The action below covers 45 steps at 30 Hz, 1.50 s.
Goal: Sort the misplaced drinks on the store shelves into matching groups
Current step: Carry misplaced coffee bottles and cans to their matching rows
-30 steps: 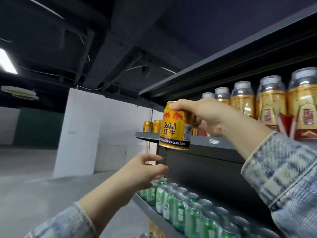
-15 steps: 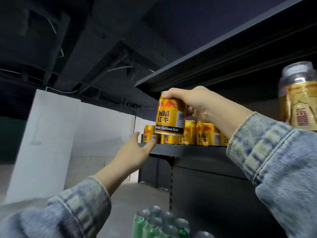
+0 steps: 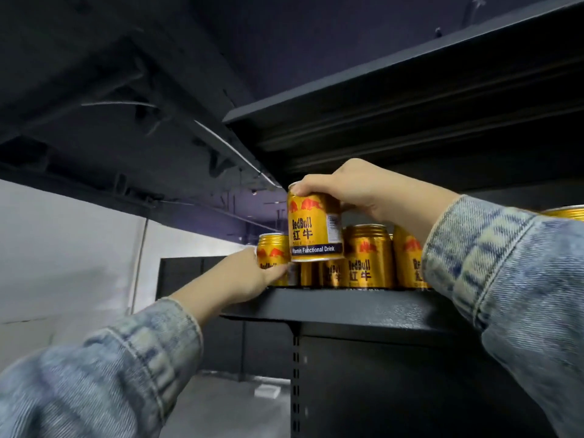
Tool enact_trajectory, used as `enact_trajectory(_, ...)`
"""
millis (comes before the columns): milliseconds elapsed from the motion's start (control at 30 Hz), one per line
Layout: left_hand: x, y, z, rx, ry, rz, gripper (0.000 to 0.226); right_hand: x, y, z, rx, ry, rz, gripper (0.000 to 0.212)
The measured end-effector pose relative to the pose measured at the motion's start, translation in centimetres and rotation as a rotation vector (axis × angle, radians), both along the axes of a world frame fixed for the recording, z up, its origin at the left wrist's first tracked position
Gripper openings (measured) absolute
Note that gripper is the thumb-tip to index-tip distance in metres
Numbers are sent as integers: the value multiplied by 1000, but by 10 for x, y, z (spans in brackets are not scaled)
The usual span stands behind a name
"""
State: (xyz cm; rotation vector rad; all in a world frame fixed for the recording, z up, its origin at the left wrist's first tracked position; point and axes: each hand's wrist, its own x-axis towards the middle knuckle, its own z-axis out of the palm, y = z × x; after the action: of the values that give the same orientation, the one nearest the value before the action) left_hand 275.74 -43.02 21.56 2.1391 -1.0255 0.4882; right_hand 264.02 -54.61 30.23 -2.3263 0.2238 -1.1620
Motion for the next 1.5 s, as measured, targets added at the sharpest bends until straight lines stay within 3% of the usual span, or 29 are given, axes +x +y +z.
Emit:
enact_trajectory(133,33,-3,0,-33,-12,-121,43,15,-5,6,-70,145,-153,68)
enact_trajectory(300,46,-7,-4,-67,-52,-227,31,21,-10,7,-90,354,-263,73)
enact_trajectory(533,49,-10,-6,-102,-91,-233,28,16,-10,10,-46,501,-241,56)
enact_trajectory(800,49,-14,-7,-133,-66,-207,47,18,-14,10,-62,539,-167,48)
enact_trajectory(933,49,-14,-9,-142,-78,-222,37,20,-16,9,-85,598,-99,42)
enact_trajectory(1100,54,-12,-7,-119,-55,-257,40,18,-14,11,-80,673,-79,51)
enact_trajectory(1233,54,-11,-4,-78,-20,-339,23,17,-14,12,-85,735,-102,72)
enact_trajectory(1300,55,-12,-4,-99,-23,-340,23,17,-16,11,-87,751,-109,69)
enact_trajectory(1400,59,-11,-5,-155,-6,-288,36,18,-17,11,-85,747,-116,53)
enact_trajectory(1467,61,-12,-6,-163,4,-239,60,17,-16,11,-79,758,-113,58)
enact_trajectory(1500,60,-12,-7,-172,4,-225,59,17,-16,11,-74,768,-108,63)
